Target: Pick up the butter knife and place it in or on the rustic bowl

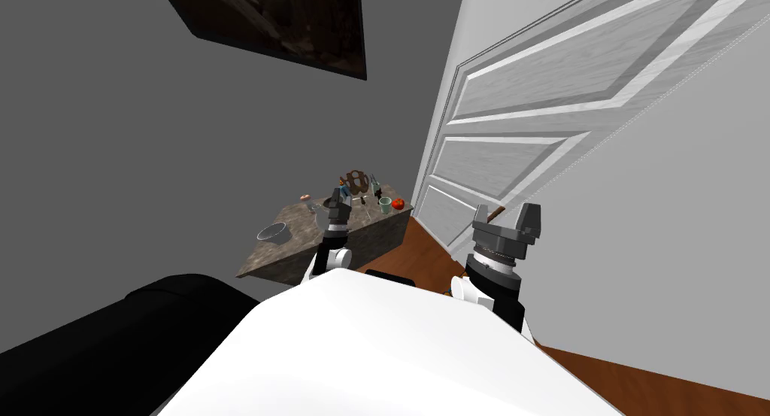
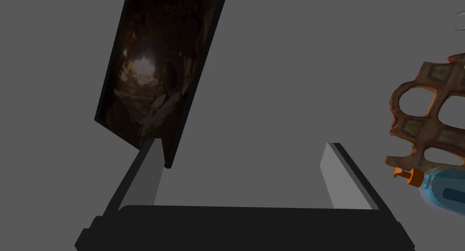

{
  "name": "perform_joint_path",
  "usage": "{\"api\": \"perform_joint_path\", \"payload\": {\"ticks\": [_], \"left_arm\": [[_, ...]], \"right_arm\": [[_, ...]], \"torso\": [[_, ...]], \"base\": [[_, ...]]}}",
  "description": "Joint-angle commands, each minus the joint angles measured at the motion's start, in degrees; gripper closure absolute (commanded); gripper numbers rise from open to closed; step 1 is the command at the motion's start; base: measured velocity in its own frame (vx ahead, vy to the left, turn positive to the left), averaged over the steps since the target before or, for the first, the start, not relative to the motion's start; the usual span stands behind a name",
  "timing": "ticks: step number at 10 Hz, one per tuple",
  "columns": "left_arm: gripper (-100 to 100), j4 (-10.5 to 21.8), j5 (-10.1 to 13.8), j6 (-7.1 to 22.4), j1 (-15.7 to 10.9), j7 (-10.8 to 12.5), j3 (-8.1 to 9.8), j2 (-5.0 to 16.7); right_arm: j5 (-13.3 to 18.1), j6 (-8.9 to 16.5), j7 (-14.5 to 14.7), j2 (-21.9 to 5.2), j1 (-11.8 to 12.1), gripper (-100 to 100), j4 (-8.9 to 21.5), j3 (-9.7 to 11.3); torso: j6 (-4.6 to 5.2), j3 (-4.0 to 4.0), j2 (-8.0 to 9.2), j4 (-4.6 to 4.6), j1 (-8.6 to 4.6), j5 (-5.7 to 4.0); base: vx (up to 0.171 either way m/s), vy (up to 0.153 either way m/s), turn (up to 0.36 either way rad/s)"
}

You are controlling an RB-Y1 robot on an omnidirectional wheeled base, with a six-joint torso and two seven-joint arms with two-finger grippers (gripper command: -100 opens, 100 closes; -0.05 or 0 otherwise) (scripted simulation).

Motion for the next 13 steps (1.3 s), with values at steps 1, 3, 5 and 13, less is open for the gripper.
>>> {"api": "perform_joint_path", "payload": {"ticks": [1, 3, 5, 13], "left_arm": [[-100, 0.46, -0.01, 0.61, 0.09, -0.18, 0.42, 2.25], [-100, 1.52, -0.07, 1.99, 0.28, -0.59, 1.43, 5.58], [-100, 3.1, -0.23, 3.97, 0.53, -1.18, 2.95, 9.01], [-100, 10.92, -1.44, 13.83, 1.87, -4.28, 10.81, 21.13]], "right_arm": [[0.0, 0.0, 0.0, 0.0, 0.0, 0, 0.0, 0.0], [0.0, 0.0, 0.0, 0.0, 0.0, 0, 0.0, 0.0], [0.0, 0.0, 0.0, 0.0, 0.0, 0, 0.0, 0.0], [0.0, 0.0, 0.0, 0.01, 0.0, 0, 0.0, 0.0]], "torso": [[0.0, 0.0, 0.0, 0.0, 0.0, 0.0], [0.0, -0.02, -0.04, -0.01, -0.09, -0.02], [0.0, -0.05, -0.08, -0.02, -0.18, -0.04], [-0.01, -0.06, -0.11, -0.02, -0.27, -0.07]], "base": [[0.005, -0.017, -0.031], [0.019, -0.038, -0.047], [0.022, -0.062, -0.06], [0.033, -0.079, -0.082]]}}
